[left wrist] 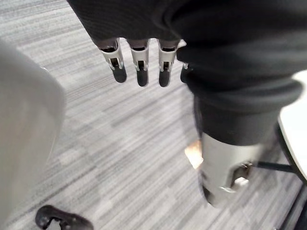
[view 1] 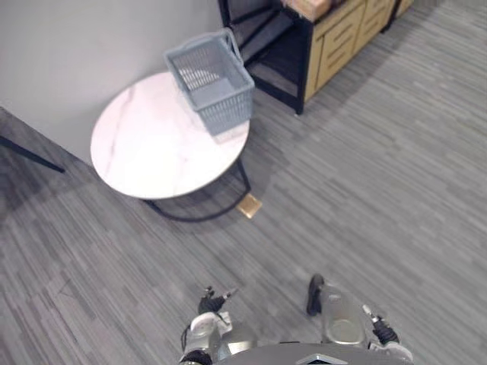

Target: Pick vegetable in the basket

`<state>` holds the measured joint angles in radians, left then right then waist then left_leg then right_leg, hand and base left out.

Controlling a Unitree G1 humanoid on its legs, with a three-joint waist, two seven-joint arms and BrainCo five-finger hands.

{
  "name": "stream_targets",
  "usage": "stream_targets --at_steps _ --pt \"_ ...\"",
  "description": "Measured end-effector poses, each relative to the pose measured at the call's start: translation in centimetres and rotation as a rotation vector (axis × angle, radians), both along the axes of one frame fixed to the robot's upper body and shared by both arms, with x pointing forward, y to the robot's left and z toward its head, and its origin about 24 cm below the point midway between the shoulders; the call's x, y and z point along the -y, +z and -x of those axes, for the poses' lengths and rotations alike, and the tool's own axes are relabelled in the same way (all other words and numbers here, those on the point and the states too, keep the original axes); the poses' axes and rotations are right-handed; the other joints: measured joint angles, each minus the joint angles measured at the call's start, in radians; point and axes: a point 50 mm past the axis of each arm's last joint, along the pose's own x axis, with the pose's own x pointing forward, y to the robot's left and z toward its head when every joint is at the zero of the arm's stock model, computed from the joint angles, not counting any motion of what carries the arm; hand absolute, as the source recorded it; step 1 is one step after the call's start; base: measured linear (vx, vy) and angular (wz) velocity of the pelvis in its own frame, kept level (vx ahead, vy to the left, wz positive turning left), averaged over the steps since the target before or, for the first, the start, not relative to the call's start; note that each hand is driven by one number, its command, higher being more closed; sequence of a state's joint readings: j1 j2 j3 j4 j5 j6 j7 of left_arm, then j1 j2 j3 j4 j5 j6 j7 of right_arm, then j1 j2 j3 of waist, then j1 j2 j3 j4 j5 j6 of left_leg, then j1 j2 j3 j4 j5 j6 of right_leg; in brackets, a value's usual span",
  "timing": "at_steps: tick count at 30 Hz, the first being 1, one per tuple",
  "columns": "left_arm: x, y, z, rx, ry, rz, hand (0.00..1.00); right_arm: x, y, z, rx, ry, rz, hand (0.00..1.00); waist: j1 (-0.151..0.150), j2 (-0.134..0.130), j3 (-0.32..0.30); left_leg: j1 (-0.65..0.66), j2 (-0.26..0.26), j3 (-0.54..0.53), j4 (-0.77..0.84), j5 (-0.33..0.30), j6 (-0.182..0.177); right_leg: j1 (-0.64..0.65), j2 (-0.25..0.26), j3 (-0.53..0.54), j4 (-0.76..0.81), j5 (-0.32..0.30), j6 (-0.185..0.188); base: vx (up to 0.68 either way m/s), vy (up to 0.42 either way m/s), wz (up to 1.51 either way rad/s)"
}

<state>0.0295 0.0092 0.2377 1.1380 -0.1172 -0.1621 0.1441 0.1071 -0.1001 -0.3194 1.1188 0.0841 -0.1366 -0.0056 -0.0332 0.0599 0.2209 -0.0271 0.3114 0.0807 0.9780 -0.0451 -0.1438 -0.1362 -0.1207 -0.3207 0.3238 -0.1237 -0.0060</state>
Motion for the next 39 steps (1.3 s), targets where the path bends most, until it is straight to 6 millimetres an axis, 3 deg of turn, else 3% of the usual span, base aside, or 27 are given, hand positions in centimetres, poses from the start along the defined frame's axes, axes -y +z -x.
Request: stream_targets --at_steps 1,3,5,6,8,9,10,12,13,15,17,18,19,21,23,25,28,29,31,32,35,39 --pt "-0.5 0.1 0.1 0.005 0.043 -0.002 0.0 0.0 0.0 -0.2 0.001 0.02 0.008 0.0 0.012 -0.003 0.002 -0.055 -0.002 0.049 0.056 -0.045 0.032 0.094 0.005 -0.01 -0.055 -0.023 0.0 0.51 -0.149 0.39" --pt "-0.7 0.3 -0.2 0.035 0.065 0.007 0.0 0.2 0.1 -0.3 -0.004 0.029 0.02 0.0 0.024 -0.002 0.002 -0.146 -0.013 0.133 0.017 -0.108 0.039 0.194 0.005 -0.032 -0.118 -0.038 0.014 0.45 -0.102 0.32" --pt "-1.1 0.5 -0.4 0.052 0.071 -0.001 0.0 0.5 0.1 -0.2 -0.012 0.029 0.023 0.0 0.043 -0.005 0.002 -0.212 -0.048 0.241 -0.264 -0.139 0.042 0.27 0.003 -0.035 -0.183 -0.042 0.041 0.45 0.013 -0.16" --pt "-1.2 0.5 -0.4 0.051 0.072 -0.002 0.0 0.5 0.1 -0.2 -0.012 0.029 0.023 0.0 0.043 -0.005 0.002 -0.21 -0.063 0.263 -0.375 -0.131 0.051 0.285 0.002 -0.035 -0.195 -0.045 0.051 0.38 0.067 -0.25" --pt "-1.4 0.4 0.1 0.038 0.077 -0.006 0.0 0.4 0.0 0.0 -0.016 0.027 0.019 0.0 0.042 -0.006 0.003 -0.192 -0.114 0.312 -0.774 -0.02 0.08 0.353 -0.006 -0.03 -0.24 -0.065 0.096 0.42 0.176 -0.2" --pt "-1.4 0.3 0.2 0.034 0.078 -0.007 0.0 0.3 0.0 0.0 -0.018 0.032 0.019 0.0 0.042 -0.006 0.003 -0.188 -0.118 0.322 -0.832 0.002 0.083 0.372 -0.008 -0.028 -0.248 -0.073 0.109 0.53 0.274 -0.15" --pt "-1.8 0.3 0.4 0.029 0.086 -0.012 0.0 0.2 0.0 0.1 -0.022 0.045 0.02 0.0 0.046 -0.014 0.002 -0.189 -0.121 0.326 -0.846 0.067 0.104 0.412 -0.016 -0.022 -0.258 -0.092 0.138 0.38 0.204 -0.08" --pt "-2.5 0.4 0.4 0.027 0.075 -0.033 0.0 -0.3 -0.1 -0.2 -0.024 0.078 0.014 0.0 0.053 -0.043 -0.018 -0.196 -0.15 0.355 -0.81 0.12 0.162 0.44 -0.046 -0.005 -0.276 -0.095 0.142 0.49 0.217 0.03" --pt "-3.2 0.6 0.5 0.022 0.061 -0.057 0.0 -1.0 -0.2 -0.5 -0.018 0.094 -0.003 0.0 0.054 -0.077 -0.02 -0.197 -0.18 0.366 -0.802 0.093 0.185 0.434 -0.076 0.005 -0.273 -0.073 0.135 0.48 0.21 0.14" --pt "-3.8 0.3 1.3 -0.024 0.052 -0.068 0.0 -1.5 -0.3 -0.9 -0.011 0.101 -0.018 0.0 0.067 -0.103 -0.033 -0.19 -0.206 0.372 -0.796 0.07 0.202 0.417 -0.103 0.029 -0.241 -0.014 0.137 0.46 0.23 0.13" --pt "-4.3 0.1 2.6 -0.072 0.052 -0.078 0.0 -1.5 -0.2 -1.3 -0.001 0.104 -0.014 0.0 0.066 -0.112 -0.041 -0.147 -0.232 0.369 -0.805 0.033 0.211 0.362 -0.137 0.079 -0.08 0.025 0.171 0.45 0.225 0.13" --pt "-4.2 -0.1 3.6 -0.111 0.023 -0.083 0.0 -1.5 -0.1 -1.4 0.001 0.109 -0.012 0.0 0.065 -0.115 -0.04 -0.098 -0.248 0.361 -0.817 0.004 0.208 0.281 -0.171 0.122 0.153 0.076 0.197 0.4 0.192 0.24" --pt "-3.9 -0.3 4.0 -0.134 -0.01 -0.082 0.0 -1.4 -0.1 -1.3 0.001 0.102 -0.013 0.0 0.062 -0.113 -0.037 -0.041 -0.258 0.344 -0.834 -0.017 0.205 0.185 -0.192 0.174 0.394 0.169 0.216 0.38 0.173 0.31" --pt "-4.2 -0.2 4.2 -0.148 -0.05 -0.098 0.0 -1.3 -0.1 -1.2 -0.003 0.101 -0.009 0.0 0.057 -0.111 -0.035 0.037 -0.263 0.312 -0.841 -0.047 0.207 0.072 -0.187 0.203 0.653 0.157 0.211 0.41 0.111 0.51" --pt "-4.0 -0.2 3.7 -0.139 -0.076 -0.104 0.0 -1.3 -0.1 -1.2 -0.003 0.101 -0.009 0.0 0.055 -0.111 -0.034 0.113 -0.266 0.28 -0.88 -0.054 0.2 0.0 -0.176 0.17 0.727 0.076 0.201 0.39 0.042 0.57" --pt "-4.2 0.0 3.3 -0.128 -0.081 -0.116 0.0 -1.3 0.0 -1.5 0.01 0.104 -0.006 0.0 0.035 -0.111 -0.034 0.158 -0.265 0.23 -0.909 -0.058 0.19 -0.047 -0.182 0.089 0.606 0.003 0.162 0.25 -0.069 0.8" --pt "-4.1 0.1 2.6 -0.106 -0.074 -0.116 0.0 -1.3 0.0 -1.6 0.014 0.102 -0.006 0.0 0.031 -0.111 -0.034 0.155 -0.263 0.145 -0.907 -0.075 0.157 -0.047 -0.165 0.078 0.198 0.0 0.15 0.27 -0.215 0.82" --pt "-4.1 0.1 2.6 -0.106 -0.07 -0.115 0.0 -1.3 0.0 -1.6 0.014 0.1 -0.007 0.0 0.033 -0.112 -0.034 0.151 -0.26 0.115 -0.906 -0.081 0.136 -0.033 -0.152 0.112 0.014 0.02 0.153 0.26 -0.299 0.63" --pt "-4.3 0.0 3.2 -0.115 -0.038 -0.109 0.0 -1.4 -0.2 -1.2 0.001 0.08 -0.019 0.0 0.038 -0.128 -0.034 0.152 -0.254 0.076 -0.903 -0.097 0.095 -0.006 -0.153 0.171 -0.177 0.092 0.134 0.29 -0.401 0.56" --pt "-4.5 -0.1 3.8 -0.123 0.008 -0.09 0.0 -1.7 -0.3 -0.8 -0.004 0.045 -0.033 0.0 0.041 -0.14 -0.037 0.157 -0.242 0.05 -0.903 -0.111 0.059 0.012 -0.148 0.182 -0.202 0.191 0.156 0.31 -0.536 0.63" --pt "-3.0 -0.8 5.4 -0.145 0.099 0.009 0.0 -0.3 -0.1 -0.3 -0.003 -0.021 -0.015 0.0 0.038 -0.07 -0.055 0.179 -0.137 0.045 -0.956 -0.08 -0.01 0.02 -0.064 0.098 -0.15 0.123 0.126 0.26 -0.41 0.46" --pt "-2.9 -0.9 6.4 -0.153 0.182 0.04 0.0 0.2 -0.1 -0.3 -0.004 -0.036 -0.011 0.0 0.04 -0.057 -0.075 0.165 -0.068 0.045 -1.031 0.018 -0.038 0.047 -0.008 -0.013 -0.148 0.069 0.084 0.18 -0.255 0.7"
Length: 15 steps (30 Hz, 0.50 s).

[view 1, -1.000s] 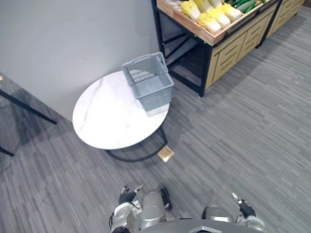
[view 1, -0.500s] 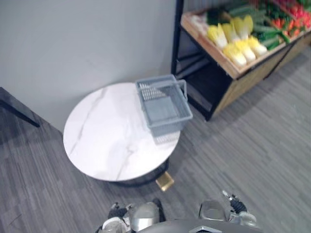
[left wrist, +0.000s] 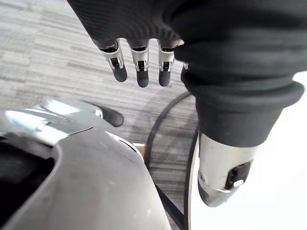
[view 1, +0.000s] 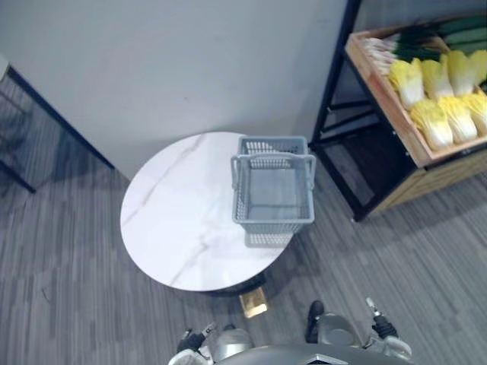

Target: Pick vegetable in the basket

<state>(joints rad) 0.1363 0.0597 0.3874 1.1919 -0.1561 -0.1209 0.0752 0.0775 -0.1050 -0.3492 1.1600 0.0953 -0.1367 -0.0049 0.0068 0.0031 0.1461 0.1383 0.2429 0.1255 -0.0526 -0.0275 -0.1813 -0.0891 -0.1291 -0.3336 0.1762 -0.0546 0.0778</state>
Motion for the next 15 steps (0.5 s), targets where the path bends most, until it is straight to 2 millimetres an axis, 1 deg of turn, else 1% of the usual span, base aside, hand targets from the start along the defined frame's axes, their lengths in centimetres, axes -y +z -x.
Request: stream_targets --at_steps 1,2,4,6,7,8,9,10,11,12,13,14,15 --pt "-0.2 0.0 0.6 -0.01 0.02 -0.004 0.0 -0.1 0.0 -0.2 -0.002 0.007 -0.002 0.0 0.002 -0.011 -0.004 -0.017 0.005 -0.001 -0.003 0.024 0.0 0.009 0.003 -0.03 -0.006 -0.007 -0.001 0.1 -0.181 0.69" --pt "-0.3 0.0 0.9 -0.015 0.026 -0.006 0.0 -0.1 0.0 -0.3 -0.003 0.0 -0.004 0.0 0.002 -0.015 -0.009 -0.027 0.007 -0.002 -0.003 0.034 -0.001 0.012 0.003 -0.045 -0.011 -0.008 -0.003 0.1 -0.156 0.73" --pt "-0.3 0.0 1.1 -0.019 0.029 -0.011 0.0 0.9 0.3 -1.0 0.016 -0.051 0.018 0.0 0.0 -0.012 -0.015 -0.057 0.007 -0.006 -0.013 0.066 0.002 0.038 0.006 -0.105 -0.038 -0.005 -0.009 0.08 -0.113 0.83" --pt "-0.1 0.0 0.9 -0.018 0.012 -0.011 0.0 3.7 1.3 -1.8 0.045 -0.126 0.097 0.0 -0.002 -0.003 -0.021 -0.088 -0.003 0.004 -0.017 0.09 0.009 0.045 -0.007 -0.153 -0.042 -0.005 -0.009 0.04 -0.043 0.8" --pt "0.0 0.0 0.7 -0.017 -0.009 -0.022 0.0 5.8 2.5 -3.3 0.096 -0.152 0.169 0.0 -0.002 -0.001 -0.02 -0.103 -0.016 0.017 -0.024 0.117 0.012 0.043 -0.019 -0.163 -0.041 -0.004 -0.009 -0.01 -0.001 0.49" --pt "0.1 0.1 0.7 -0.019 -0.019 -0.028 0.0 6.9 3.4 -4.4 0.133 -0.153 0.213 0.0 -0.001 0.001 -0.019 -0.104 -0.02 0.032 -0.035 0.131 0.014 0.041 -0.022 -0.164 -0.04 -0.004 -0.009 -0.04 -0.002 0.36" --pt "0.3 0.1 0.7 -0.025 -0.048 -0.038 0.0 9.1 5.7 -6.8 0.228 -0.145 0.305 0.0 -0.006 0.01 -0.018 -0.104 -0.023 0.054 -0.042 0.137 0.019 0.038 -0.023 -0.166 -0.037 -0.004 -0.01 -0.05 -0.001 0.11" --pt "0.3 0.1 0.7 -0.027 -0.058 -0.04 0.0 10.0 7.0 -8.1 0.281 -0.142 0.351 0.0 -0.006 0.016 -0.017 -0.105 -0.022 0.062 -0.042 0.137 0.019 0.037 -0.023 -0.166 -0.036 -0.004 -0.01 -0.08 -0.003 0.05" --pt "0.5 0.0 0.7 -0.032 -0.085 -0.044 0.0 11.6 9.9 -10.5 0.39 -0.117 0.441 0.0 -0.007 0.02 -0.02 -0.114 -0.02 0.073 -0.044 0.137 0.019 0.026 -0.02 -0.163 -0.037 -0.004 -0.009 -0.11 -0.001 -0.09" --pt "0.6 0.1 0.5 -0.032 -0.114 -0.048 0.0 12.7 13.3 -13.1 0.505 -0.085 0.536 0.0 -0.007 0.032 -0.024 -0.13 -0.017 0.091 -0.047 0.136 0.019 0.003 -0.017 -0.151 -0.039 -0.008 -0.003 -0.13 -0.004 -0.12" --pt "0.7 0.1 0.3 -0.03 -0.129 -0.049 0.0 13.0 14.9 -14.3 0.554 -0.066 0.587 0.0 -0.009 0.042 -0.028 -0.139 -0.016 0.096 -0.047 0.136 0.019 -0.01 -0.012 -0.139 -0.041 -0.008 -0.003 -0.13 0.009 -0.14" --pt "0.8 0.1 0.2 -0.027 -0.144 -0.051 0.0 13.4 16.8 -15.5 0.608 -0.048 0.646 0.0 -0.011 0.039 -0.025 -0.146 -0.014 0.108 -0.048 0.135 0.019 -0.027 -0.008 -0.115 -0.041 -0.008 -0.003 -0.12 0.012 -0.07" --pt "0.8 0.1 0.0 -0.027 -0.172 -0.058 0.0 13.8 20.0 -17.5 0.694 -0.011 0.745 0.0 -0.014 0.047 -0.027 -0.156 -0.01 0.118 -0.047 0.127 0.016 -0.045 0.007 -0.076 -0.04 -0.003 0.0 -0.11 0.015 -0.07"
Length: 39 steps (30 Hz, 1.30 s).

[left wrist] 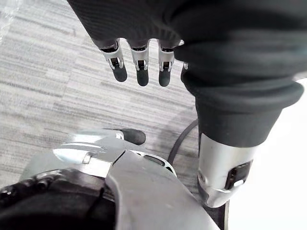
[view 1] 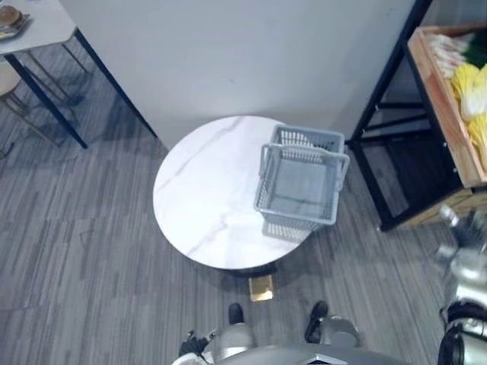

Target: Pick vegetable in the basket

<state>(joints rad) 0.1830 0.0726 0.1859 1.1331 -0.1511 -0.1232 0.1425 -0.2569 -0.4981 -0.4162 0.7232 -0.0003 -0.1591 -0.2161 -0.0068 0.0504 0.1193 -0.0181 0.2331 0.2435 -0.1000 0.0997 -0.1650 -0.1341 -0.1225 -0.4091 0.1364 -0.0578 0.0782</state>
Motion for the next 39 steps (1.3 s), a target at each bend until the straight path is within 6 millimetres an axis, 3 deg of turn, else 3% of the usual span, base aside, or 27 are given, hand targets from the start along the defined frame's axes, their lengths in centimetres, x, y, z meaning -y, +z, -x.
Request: stream_targets --at_steps 4,6,11,13,21,26,39 --pt "-0.2 0.1 -0.2 0.005 -0.029 -0.007 0.0 -1.3 4.1 -2.8 0.101 0.092 0.125 0.0 0.009 -0.008 0.004 0.002 -0.002 0.027 -0.001 -0.013 -0.003 -0.005 0.004 0.03 -0.02 0.023 0.003 -0.05 0.022 -0.19" --pt "-0.2 0.2 -0.5 0.018 -0.053 -0.004 0.0 -3.4 7.0 -4.6 0.156 0.2 0.242 0.0 0.009 -0.01 0.006 -0.001 -0.009 0.045 -0.001 -0.016 -0.001 -0.007 0.004 0.044 -0.048 0.049 0.004 0.0 0.04 -0.2" --pt "-0.2 0.3 -1.0 0.033 -0.085 -0.002 0.0 -7.8 10.5 -8.0 0.171 0.433 0.443 0.0 0.016 -0.015 0.025 -0.013 -0.019 0.047 0.002 -0.018 0.005 -0.013 0.001 0.054 -0.068 0.081 -0.006 0.03 0.03 -0.06" --pt "-0.2 0.5 -1.6 0.06 -0.093 -0.006 0.0 -10.8 12.5 -9.8 0.18 0.568 0.537 0.0 0.03 -0.017 0.046 -0.014 -0.022 0.046 0.005 -0.016 0.007 -0.017 0.002 0.055 -0.071 0.094 -0.013 0.04 0.01 0.0" --pt "-0.9 1.1 -4.0 0.126 -0.121 -0.031 0.0 -17.2 18.6 -12.6 0.26 0.793 0.777 0.0 0.077 -0.043 0.121 -0.052 -0.034 0.025 0.005 -0.004 0.024 -0.019 0.005 0.05 -0.125 0.138 -0.01 -0.01 0.007 0.06" --pt "-1.1 1.3 -4.9 0.145 -0.115 -0.053 0.0 -18.8 20.0 -13.5 0.255 0.832 0.83 0.0 0.098 -0.054 0.161 -0.067 -0.036 0.016 0.005 0.001 0.029 -0.023 0.005 0.045 -0.138 0.146 -0.009 -0.01 0.004 0.05" --pt "-1.2 1.7 -6.4 0.185 -0.101 -0.07 0.0 -20.2 19.5 -15.7 0.125 0.848 0.781 0.0 0.129 -0.068 0.2 -0.109 -0.03 -0.011 0.005 0.007 0.029 -0.039 0.013 0.028 -0.157 0.153 -0.015 0.03 -0.002 0.06"
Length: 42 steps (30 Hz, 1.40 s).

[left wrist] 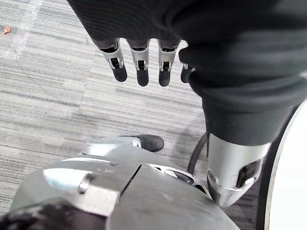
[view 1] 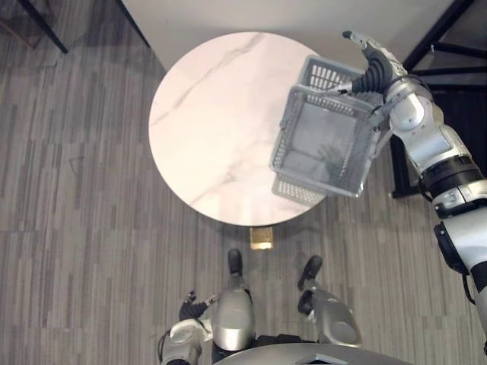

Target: Pick vegetable in the basket

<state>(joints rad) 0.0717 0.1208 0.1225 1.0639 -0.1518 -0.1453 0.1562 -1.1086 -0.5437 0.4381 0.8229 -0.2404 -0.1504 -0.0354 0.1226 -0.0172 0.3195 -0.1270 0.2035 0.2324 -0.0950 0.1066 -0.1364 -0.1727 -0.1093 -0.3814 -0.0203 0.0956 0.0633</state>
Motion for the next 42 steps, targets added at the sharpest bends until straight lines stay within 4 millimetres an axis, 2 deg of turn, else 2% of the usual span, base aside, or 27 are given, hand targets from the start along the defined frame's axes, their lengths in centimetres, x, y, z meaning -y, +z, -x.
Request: stream_targets --at_steps 3,5,8,12,20,25,37,42 --pt "0.0 0.2 -0.7 0.024 0.0 -0.009 0.0 -0.5 0.5 -0.2 0.006 0.001 0.004 0.0 0.016 -0.002 0.026 -0.001 -0.001 -0.001 0.0 0.002 0.0 0.0 -0.001 0.0 0.0 0.0 0.0 0.0 0.0 0.0" --pt "0.0 0.3 -0.8 0.027 0.003 -0.013 0.0 -0.2 0.1 -0.4 -0.009 -0.017 0.023 0.0 0.02 -0.003 0.032 -0.007 -0.001 -0.005 0.0 0.005 0.0 0.0 -0.001 -0.007 0.0 0.0 0.0 0.01 0.005 0.09" --pt "0.0 0.3 -0.8 0.027 0.001 -0.019 0.0 -0.8 -0.9 -0.7 -0.047 -0.02 0.007 0.0 0.019 -0.003 0.033 -0.01 -0.001 -0.009 0.0 0.006 0.0 0.0 -0.002 -0.011 0.0 0.0 0.0 0.02 0.003 0.05" --pt "0.0 0.4 -1.0 0.031 0.001 -0.024 0.0 -1.2 -1.1 -0.7 -0.058 -0.014 -0.009 0.0 0.02 -0.003 0.043 -0.009 -0.001 -0.008 0.0 0.008 0.0 0.0 -0.002 -0.011 0.0 0.0 0.0 0.01 0.002 0.0" --pt "0.0 0.6 -1.6 0.05 -0.008 -0.034 0.0 -0.5 -1.9 -1.0 -0.089 -0.056 0.004 0.0 0.02 -0.002 0.072 -0.01 0.0 -0.008 0.0 0.01 0.001 0.0 -0.004 -0.013 0.001 0.0 0.0 0.0 0.001 0.0" --pt "0.1 0.8 -2.0 0.064 -0.028 -0.04 0.0 0.5 -2.8 -1.1 -0.127 -0.1 -0.01 0.0 0.021 0.002 0.08 -0.011 -0.001 -0.007 0.0 0.01 0.001 0.0 -0.007 -0.015 0.001 0.0 0.0 0.01 0.002 0.0" --pt "0.3 0.9 -2.5 0.077 -0.061 -0.045 0.0 3.2 -2.4 -1.1 -0.097 -0.205 -0.113 0.0 0.019 0.015 0.103 -0.016 -0.003 -0.006 0.0 0.012 0.001 -0.008 -0.012 -0.016 0.002 0.001 0.002 0.0 0.0 0.0" --pt "0.2 1.0 -2.7 0.081 -0.079 -0.051 0.0 4.6 -2.4 -1.0 -0.11 -0.25 -0.104 0.0 0.018 0.02 0.106 -0.026 -0.006 -0.006 0.0 0.015 0.002 -0.016 -0.016 -0.02 0.002 0.002 0.003 0.0 0.0 0.02"
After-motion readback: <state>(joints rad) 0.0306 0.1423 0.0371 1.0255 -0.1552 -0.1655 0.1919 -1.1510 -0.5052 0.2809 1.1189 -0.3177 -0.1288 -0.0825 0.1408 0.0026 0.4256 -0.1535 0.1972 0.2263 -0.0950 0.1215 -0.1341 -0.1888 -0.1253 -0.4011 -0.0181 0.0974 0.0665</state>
